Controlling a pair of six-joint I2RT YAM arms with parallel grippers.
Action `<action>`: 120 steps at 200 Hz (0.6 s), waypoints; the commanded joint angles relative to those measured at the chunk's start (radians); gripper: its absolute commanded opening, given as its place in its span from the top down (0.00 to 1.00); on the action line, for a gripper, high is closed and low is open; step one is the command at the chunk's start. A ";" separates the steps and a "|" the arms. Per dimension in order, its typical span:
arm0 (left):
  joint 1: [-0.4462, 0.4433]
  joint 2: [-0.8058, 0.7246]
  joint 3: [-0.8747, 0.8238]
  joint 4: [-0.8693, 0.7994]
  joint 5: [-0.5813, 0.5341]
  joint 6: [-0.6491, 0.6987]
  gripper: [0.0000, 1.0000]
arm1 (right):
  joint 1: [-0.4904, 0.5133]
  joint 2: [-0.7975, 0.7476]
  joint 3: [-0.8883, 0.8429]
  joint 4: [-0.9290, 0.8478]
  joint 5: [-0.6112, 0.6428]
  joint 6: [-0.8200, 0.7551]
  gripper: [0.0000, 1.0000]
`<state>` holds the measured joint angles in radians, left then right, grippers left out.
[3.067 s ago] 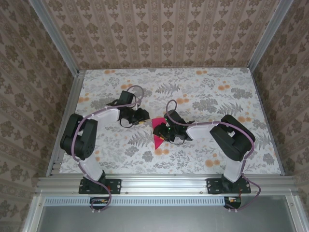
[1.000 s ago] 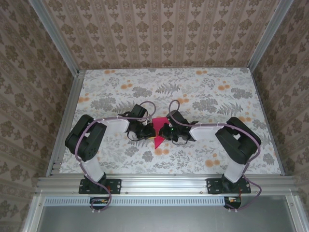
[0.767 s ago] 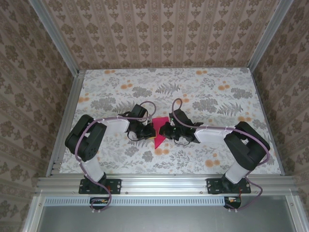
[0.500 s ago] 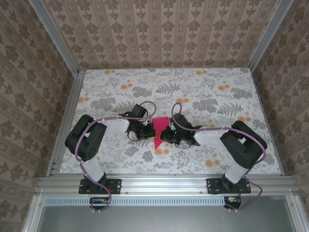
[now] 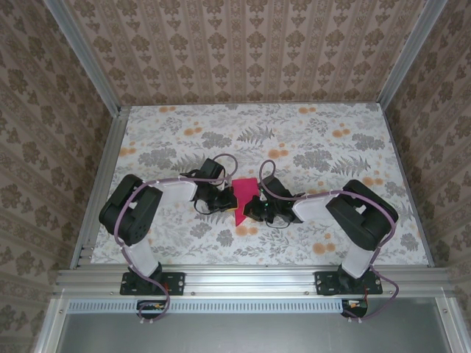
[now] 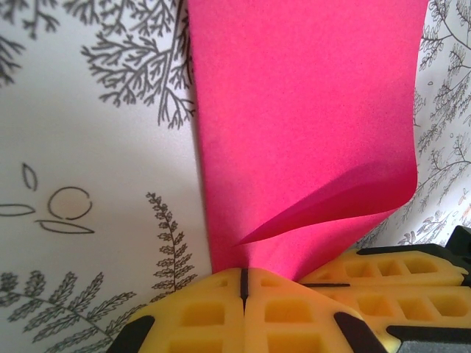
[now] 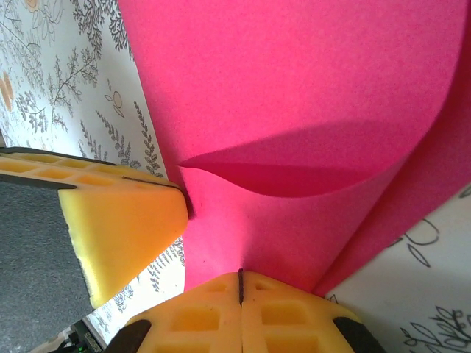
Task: Fold a paper plane with a square sheet of paper (pick it up from the middle)
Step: Third fold the triangle at the center of the table.
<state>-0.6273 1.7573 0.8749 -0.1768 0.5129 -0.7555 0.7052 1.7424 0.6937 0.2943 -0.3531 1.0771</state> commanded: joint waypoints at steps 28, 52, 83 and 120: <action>-0.003 0.032 -0.011 -0.064 -0.080 0.019 0.97 | 0.037 -0.103 -0.007 -0.028 -0.009 -0.026 0.93; -0.006 0.034 -0.014 -0.062 -0.086 0.016 0.97 | 0.073 -0.095 -0.005 -0.026 -0.008 -0.016 0.93; -0.008 0.033 -0.014 -0.062 -0.086 0.015 0.97 | 0.104 -0.058 -0.014 0.015 -0.004 0.009 0.93; -0.009 0.031 -0.016 -0.062 -0.088 0.014 0.97 | 0.111 -0.003 -0.014 0.064 -0.014 0.030 0.93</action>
<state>-0.6289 1.7573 0.8749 -0.1768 0.5098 -0.7559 0.8108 1.6974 0.6861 0.3157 -0.3531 1.0805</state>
